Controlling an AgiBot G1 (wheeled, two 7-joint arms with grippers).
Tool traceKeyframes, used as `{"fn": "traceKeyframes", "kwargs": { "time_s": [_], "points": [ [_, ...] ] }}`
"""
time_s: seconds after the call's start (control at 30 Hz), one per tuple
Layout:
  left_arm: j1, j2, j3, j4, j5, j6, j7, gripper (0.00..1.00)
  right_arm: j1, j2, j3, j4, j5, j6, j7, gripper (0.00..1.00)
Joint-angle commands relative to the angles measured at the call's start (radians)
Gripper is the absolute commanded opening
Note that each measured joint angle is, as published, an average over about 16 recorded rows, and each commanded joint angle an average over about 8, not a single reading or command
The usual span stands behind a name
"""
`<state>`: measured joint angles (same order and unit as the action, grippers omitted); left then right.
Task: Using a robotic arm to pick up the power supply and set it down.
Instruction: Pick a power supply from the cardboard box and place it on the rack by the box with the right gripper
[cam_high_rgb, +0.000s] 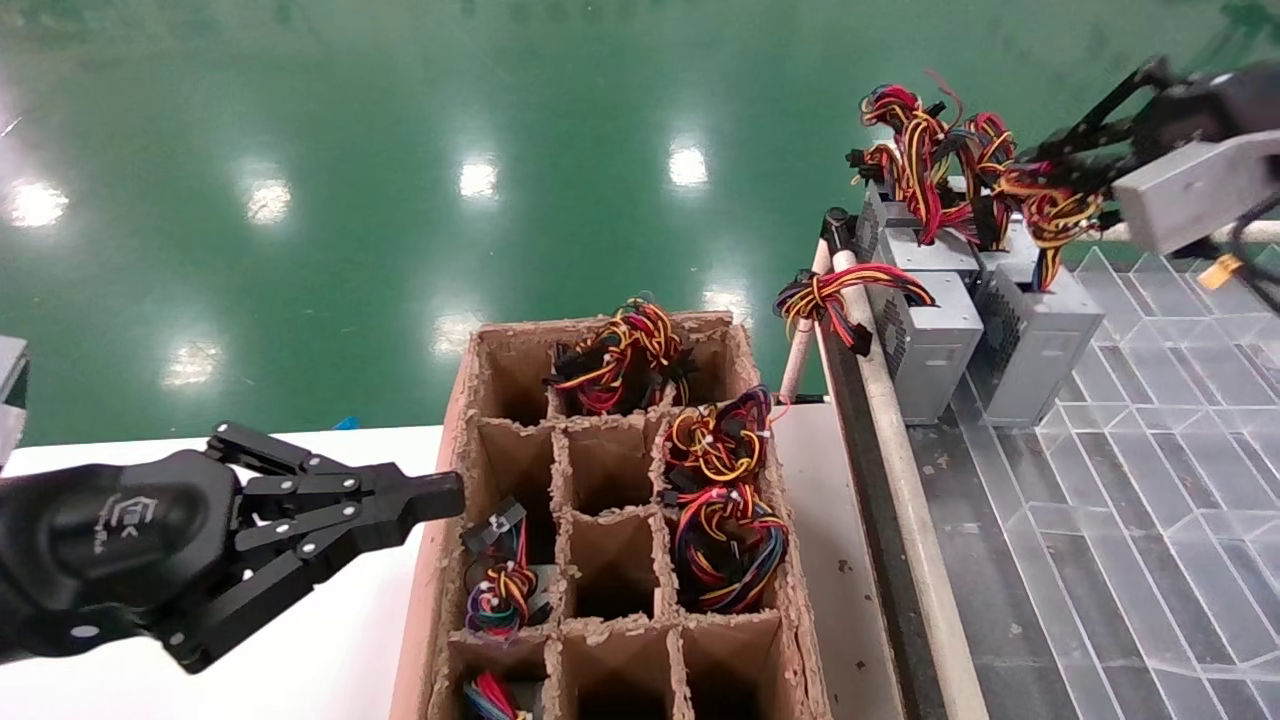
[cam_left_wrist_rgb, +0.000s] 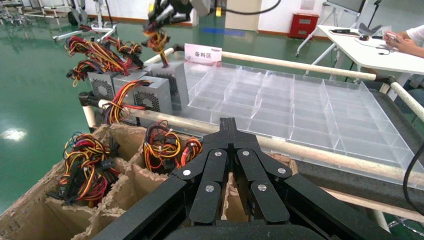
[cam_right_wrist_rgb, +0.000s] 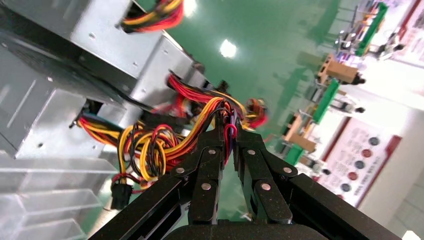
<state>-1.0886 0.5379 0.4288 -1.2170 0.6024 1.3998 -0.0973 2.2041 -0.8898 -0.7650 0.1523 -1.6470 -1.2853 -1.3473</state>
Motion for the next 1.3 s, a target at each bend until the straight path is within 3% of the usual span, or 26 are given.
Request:
{"fn": "traceKeyframes", "kwargs": {
  "time_s": [0.03,0.23,0.27,0.47,0.53,1.3],
  "points": [
    [0.000,0.000,0.000,0.000,0.000,0.000,0.000,0.00,-0.014,-0.009,0.003,-0.012,0.006,0.010,-0.004,0.00],
    [0.000,0.000,0.000,0.000,0.000,0.000,0.000,0.00,-0.017,-0.016,0.012,-0.036,0.021,-0.009,0.001,0.03],
    [0.000,0.000,0.000,0.000,0.000,0.000,0.000,0.00,-0.016,-0.017,0.013,-0.039,0.023,-0.013,0.002,0.12],
    [0.000,0.000,0.000,0.000,0.000,0.000,0.000,0.00,-0.011,-0.022,0.019,-0.066,0.033,-0.041,0.020,0.87],
    [0.000,0.000,0.000,0.000,0.000,0.000,0.000,0.00,-0.008,-0.024,0.020,-0.075,0.035,-0.051,0.028,1.00],
    [0.000,0.000,0.000,0.000,0.000,0.000,0.000,0.00,0.055,-0.040,0.005,-0.124,0.014,-0.101,0.083,1.00]
  ]
}}
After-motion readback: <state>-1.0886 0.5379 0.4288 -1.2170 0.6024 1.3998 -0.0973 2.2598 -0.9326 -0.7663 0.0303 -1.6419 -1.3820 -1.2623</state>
